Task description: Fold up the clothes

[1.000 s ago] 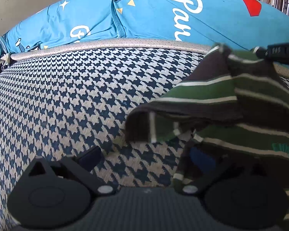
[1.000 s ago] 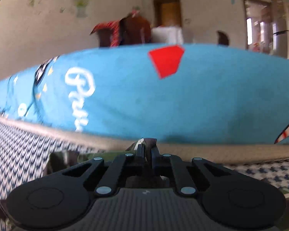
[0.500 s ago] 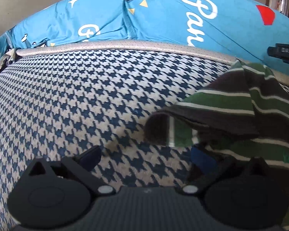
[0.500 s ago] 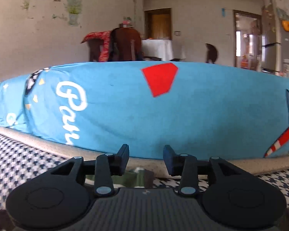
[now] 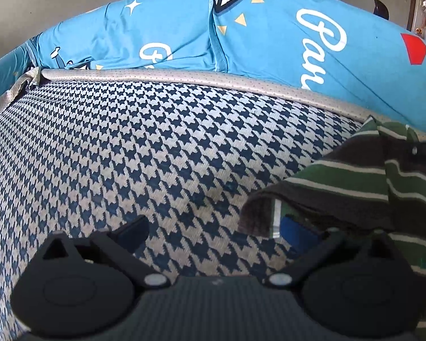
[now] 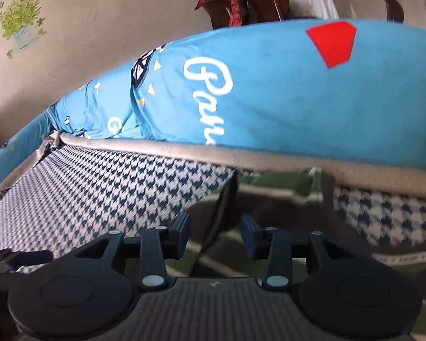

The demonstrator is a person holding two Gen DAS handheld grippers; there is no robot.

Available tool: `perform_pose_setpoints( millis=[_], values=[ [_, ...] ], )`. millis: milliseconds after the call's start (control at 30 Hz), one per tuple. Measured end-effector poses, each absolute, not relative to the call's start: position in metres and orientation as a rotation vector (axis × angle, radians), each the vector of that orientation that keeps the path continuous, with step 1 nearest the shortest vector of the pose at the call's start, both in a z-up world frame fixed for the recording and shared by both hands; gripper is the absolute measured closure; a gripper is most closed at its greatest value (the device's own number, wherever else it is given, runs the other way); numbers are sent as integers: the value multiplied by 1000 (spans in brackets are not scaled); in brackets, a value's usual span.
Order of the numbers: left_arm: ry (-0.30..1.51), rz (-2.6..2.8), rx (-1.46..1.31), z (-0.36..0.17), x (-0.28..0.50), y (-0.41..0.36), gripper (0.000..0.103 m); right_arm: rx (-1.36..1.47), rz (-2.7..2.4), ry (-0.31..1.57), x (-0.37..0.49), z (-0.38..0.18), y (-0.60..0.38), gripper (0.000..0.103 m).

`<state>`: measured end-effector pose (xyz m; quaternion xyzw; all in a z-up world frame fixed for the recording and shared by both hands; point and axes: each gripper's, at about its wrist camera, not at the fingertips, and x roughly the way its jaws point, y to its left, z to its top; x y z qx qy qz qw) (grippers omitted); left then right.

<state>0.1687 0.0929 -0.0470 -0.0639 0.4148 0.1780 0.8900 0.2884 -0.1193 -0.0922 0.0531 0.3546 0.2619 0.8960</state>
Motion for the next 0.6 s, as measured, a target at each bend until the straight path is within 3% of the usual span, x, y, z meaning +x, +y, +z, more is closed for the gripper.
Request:
perform_pose_setpoints(
  millis=[400, 600],
  values=[
    [850, 356, -128, -41, 164, 91, 0, 117, 619, 843, 270, -111, -108, 64],
    [860, 359, -108, -46, 162, 89, 0, 104, 654, 843, 266, -114, -97, 85]
  ],
)
